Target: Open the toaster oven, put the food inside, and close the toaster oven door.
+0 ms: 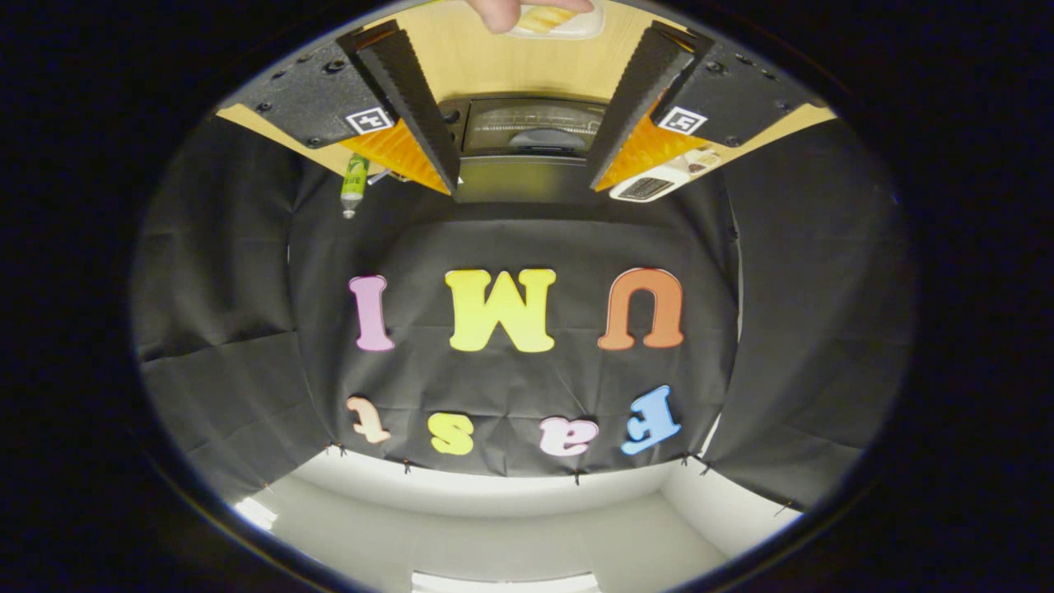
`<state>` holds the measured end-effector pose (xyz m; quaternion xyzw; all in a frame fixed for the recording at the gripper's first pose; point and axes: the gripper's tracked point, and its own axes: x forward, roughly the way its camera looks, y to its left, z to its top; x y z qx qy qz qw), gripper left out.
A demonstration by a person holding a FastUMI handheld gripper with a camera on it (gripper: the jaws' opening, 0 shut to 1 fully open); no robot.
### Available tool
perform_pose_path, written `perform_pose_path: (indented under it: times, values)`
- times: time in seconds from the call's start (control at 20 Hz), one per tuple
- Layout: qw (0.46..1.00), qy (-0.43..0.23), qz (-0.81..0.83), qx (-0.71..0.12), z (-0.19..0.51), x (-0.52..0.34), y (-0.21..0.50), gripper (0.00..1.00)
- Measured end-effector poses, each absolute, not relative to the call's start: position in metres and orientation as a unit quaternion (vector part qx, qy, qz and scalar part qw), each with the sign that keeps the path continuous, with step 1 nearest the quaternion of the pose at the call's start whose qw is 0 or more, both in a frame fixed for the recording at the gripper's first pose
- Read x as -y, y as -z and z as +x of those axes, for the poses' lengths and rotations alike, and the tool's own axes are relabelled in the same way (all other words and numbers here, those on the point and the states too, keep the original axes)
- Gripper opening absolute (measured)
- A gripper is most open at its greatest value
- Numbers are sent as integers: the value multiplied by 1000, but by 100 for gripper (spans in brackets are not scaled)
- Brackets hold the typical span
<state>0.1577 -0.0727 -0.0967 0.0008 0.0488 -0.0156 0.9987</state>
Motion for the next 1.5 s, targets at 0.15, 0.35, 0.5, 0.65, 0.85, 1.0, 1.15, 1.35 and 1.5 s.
perform_pose_path:
  times: [0.15,0.35,0.5,0.65,0.85,1.0,1.15,1.35,1.5]
  values:
    - [997,15,24,-68,206,69,108,100]
    - [994,5,30,-106,265,64,144,100]
    - [989,3,37,-141,299,65,180,100]
    - [987,14,26,-158,320,67,205,100]
    - [984,16,18,-179,335,59,233,100]
    - [985,15,12,-170,336,52,235,100]
    - [982,21,-6,-190,326,51,251,100]
    - [986,14,2,-168,317,50,252,100]
    - [983,6,3,-181,302,49,255,100]
